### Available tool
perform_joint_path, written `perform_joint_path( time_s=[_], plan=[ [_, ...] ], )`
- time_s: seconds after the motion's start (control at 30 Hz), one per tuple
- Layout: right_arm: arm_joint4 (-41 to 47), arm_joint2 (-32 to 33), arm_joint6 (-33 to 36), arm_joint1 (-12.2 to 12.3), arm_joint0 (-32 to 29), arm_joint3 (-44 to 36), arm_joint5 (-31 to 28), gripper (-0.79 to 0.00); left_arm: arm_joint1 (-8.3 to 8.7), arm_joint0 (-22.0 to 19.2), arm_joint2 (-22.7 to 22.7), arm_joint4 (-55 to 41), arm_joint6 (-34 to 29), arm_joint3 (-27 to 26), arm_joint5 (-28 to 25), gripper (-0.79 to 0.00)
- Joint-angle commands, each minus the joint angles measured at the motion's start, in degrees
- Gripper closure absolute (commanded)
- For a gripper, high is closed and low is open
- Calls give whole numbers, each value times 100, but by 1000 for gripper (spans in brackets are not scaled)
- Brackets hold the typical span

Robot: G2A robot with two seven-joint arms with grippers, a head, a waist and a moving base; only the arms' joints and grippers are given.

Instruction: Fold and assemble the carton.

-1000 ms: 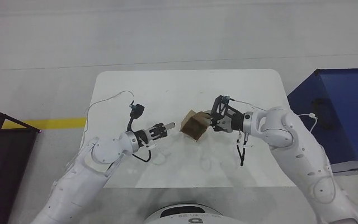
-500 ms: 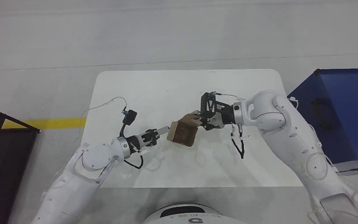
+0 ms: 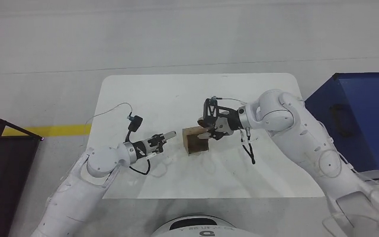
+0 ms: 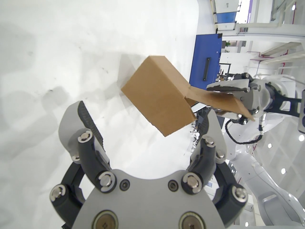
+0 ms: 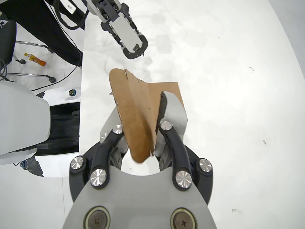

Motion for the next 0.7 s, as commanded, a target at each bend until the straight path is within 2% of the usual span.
perform_joint_path(
  time_s=[0.0, 0.13, 0.23, 0.37, 0.5, 0.67],
  plan=[
    [-290, 195, -367, 24, -66, -98, 143, -785, 18, 90, -209, -159, -3, -13, -89, -785],
    [-837, 636, -1093, 104, -498, -414, 544, -785, 33, 215, -338, -247, -54, -81, -167, -785],
    [-1009, 911, -1289, 176, -951, -556, 942, -785, 12, 166, -185, -218, -112, -56, -142, -785],
    [-950, 1091, -1506, 198, -1370, -537, 1774, -785, -36, 41, 46, -269, -95, 88, -157, -785],
    [-911, 859, -1720, 114, -1411, -425, 2485, -785, -54, -11, 180, -94, -50, 215, -92, -785],
    [-1401, 240, -1577, -39, -1102, -211, 2859, -785, -57, -5, 197, 47, 17, 200, 5, -785]
  ],
)
